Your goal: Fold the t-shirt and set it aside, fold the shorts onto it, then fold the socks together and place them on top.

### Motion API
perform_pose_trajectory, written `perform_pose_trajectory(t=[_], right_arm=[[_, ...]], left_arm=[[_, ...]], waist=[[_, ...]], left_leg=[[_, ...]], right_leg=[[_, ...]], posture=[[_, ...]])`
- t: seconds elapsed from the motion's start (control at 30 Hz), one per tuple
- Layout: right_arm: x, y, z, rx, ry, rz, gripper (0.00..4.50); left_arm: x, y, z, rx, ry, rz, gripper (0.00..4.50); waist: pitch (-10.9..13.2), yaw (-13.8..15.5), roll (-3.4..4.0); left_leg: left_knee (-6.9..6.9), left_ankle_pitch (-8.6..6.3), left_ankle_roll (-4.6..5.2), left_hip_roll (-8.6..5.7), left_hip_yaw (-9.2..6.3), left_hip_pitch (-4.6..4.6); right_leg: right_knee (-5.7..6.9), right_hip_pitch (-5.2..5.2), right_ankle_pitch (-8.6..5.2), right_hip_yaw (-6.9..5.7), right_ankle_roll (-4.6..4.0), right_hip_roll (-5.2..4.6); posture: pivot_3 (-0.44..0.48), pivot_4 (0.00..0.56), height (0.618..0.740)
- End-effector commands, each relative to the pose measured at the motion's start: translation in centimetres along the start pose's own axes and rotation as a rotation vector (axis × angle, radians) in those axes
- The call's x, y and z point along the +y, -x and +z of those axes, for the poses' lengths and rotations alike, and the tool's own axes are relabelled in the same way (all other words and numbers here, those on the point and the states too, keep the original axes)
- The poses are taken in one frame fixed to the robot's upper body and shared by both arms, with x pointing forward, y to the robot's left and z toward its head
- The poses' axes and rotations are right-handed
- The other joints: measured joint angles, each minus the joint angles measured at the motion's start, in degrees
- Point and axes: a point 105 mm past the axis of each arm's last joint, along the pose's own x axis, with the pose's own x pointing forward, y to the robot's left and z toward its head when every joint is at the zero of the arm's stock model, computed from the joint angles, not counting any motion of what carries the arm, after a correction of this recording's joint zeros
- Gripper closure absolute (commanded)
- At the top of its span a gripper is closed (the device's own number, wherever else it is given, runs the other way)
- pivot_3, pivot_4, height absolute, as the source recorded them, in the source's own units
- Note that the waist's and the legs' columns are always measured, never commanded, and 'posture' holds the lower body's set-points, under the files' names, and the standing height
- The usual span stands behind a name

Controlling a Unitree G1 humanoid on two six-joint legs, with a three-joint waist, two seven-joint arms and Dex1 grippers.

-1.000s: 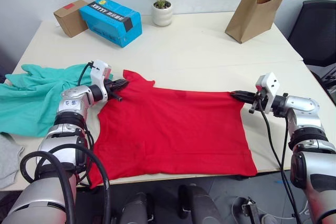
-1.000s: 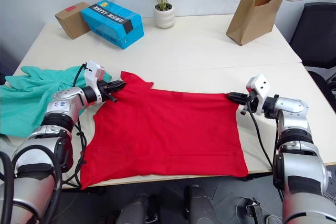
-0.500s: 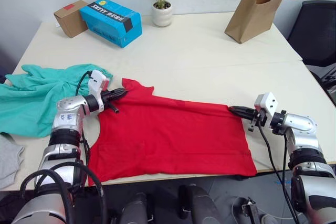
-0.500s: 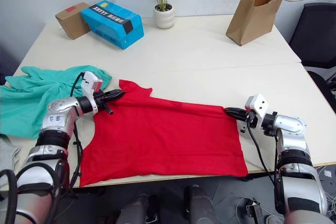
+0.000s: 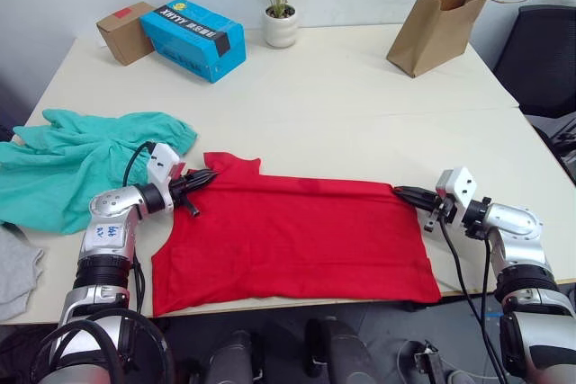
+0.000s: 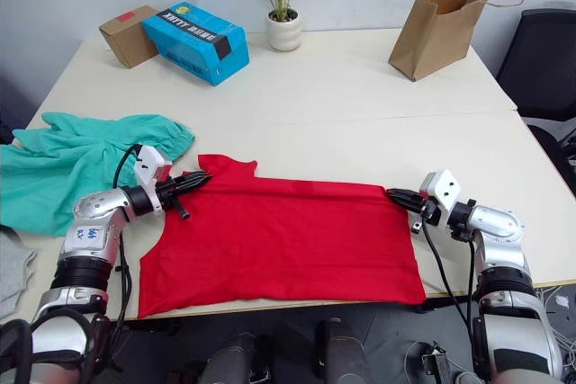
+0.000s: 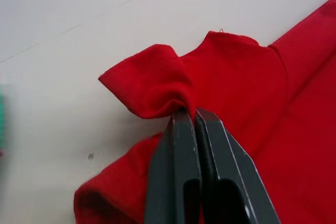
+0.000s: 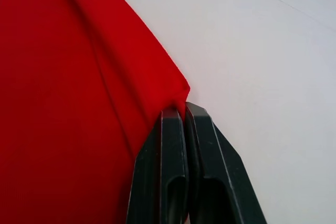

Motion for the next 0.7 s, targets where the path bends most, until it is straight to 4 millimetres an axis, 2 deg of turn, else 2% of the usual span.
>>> perform_pose_trajectory(t=[0.03,0.1,0.17,0.2,0.33,0.43,0.53,0.57,0.63,0.7], right_arm=[[0.2,0.4,-0.5,0.017,-0.025,0.001,4.47],[0.1,0.4,0.1,-0.023,-0.076,0.008,4.47],[0.3,0.4,0.3,-0.015,-0.059,0.036,3.84],[0.5,0.5,0.5,-0.011,-0.047,0.051,3.52],[0.6,1.5,1.7,-0.005,0.019,0.1,2.21],[0.4,2.4,3.2,-0.016,0.04,0.108,1.22],[0.6,3.1,4.6,-0.026,0.056,0.116,0.11],[0.6,3.2,5.1,-0.03,0.059,0.115,0.0],[0.7,3.4,5.9,-0.036,0.062,0.11,0.0],[0.8,3.4,6.7,-0.048,0.072,0.105,0.0]], left_arm=[[0.2,0.5,0.8,-0.017,-0.034,-0.002,4.5],[-0.2,0.6,1.1,-0.028,-0.015,-0.039,4.5],[-0.5,0.8,1.3,-0.021,-0.006,-0.065,4.5],[-0.4,0.9,1.5,-0.012,0.01,-0.065,4.05],[-0.5,2.1,2.0,0.086,0.101,-0.129,2.93],[0.8,2.9,3.3,0.152,0.161,-0.075,2.0],[0.8,3.6,4.8,0.205,0.243,-0.123,0.97],[0.9,3.7,5.3,0.22,0.273,-0.134,0.76],[1.4,3.7,6.0,0.261,0.315,-0.129,0.05],[2.2,2.8,7.3,0.248,0.359,-0.104,0.02]], waist=[[0.0,0.0,0.0],[0.0,0.0,0.0],[0.0,0.0,-0.01],[0.0,0.0,-0.01],[0.0,0.0,-0.01],[0.0,0.1,-0.01],[0.0,0.2,-0.01],[0.0,0.3,-0.01],[0.0,0.7,-0.01],[0.0,1.2,-0.01]], left_leg=[[0.0,0.0,0.0,0.0,-0.01,0.02],[-0.01,0.0,0.0,0.0,-0.01,0.05],[-0.01,0.0,0.0,0.01,-0.02,0.05],[-0.01,0.0,0.0,0.02,-0.02,0.05],[-0.01,0.0,0.0,0.03,-0.03,0.04],[-0.03,0.0,0.0,0.02,-0.04,0.03],[-0.03,0.0,-0.01,0.02,-0.08,0.02],[-0.03,0.0,-0.01,0.02,-0.08,0.03],[-0.03,0.0,-0.01,0.02,-0.08,0.0],[-0.03,0.0,-0.01,0.0,-0.07,0.01]], right_leg=[[-0.01,0.02,0.0,-0.01,0.0,0.0],[-0.01,0.05,0.0,-0.01,0.0,0.0],[-0.01,0.06,0.0,-0.01,0.0,0.0],[0.0,0.05,0.0,-0.01,0.0,0.02],[0.0,0.05,0.0,-0.02,-0.01,0.02],[-0.01,0.05,0.0,-0.02,-0.01,0.01],[-0.01,0.05,-0.01,-0.02,-0.01,0.02],[-0.01,0.05,-0.01,-0.02,-0.01,0.02],[-0.02,0.04,-0.01,-0.02,-0.01,0.04],[-0.02,0.04,-0.01,-0.02,-0.02,0.05]], posture=[[0.0,0.15,0.74],[0.0,0.15,0.74],[0.0,0.15,0.74],[0.0,0.15,0.74],[0.0,0.15,0.74],[0.0,0.15,0.74],[0.0,0.15,0.74],[0.0,0.15,0.74],[0.0,0.15,0.74],[0.0,0.15,0.74]])
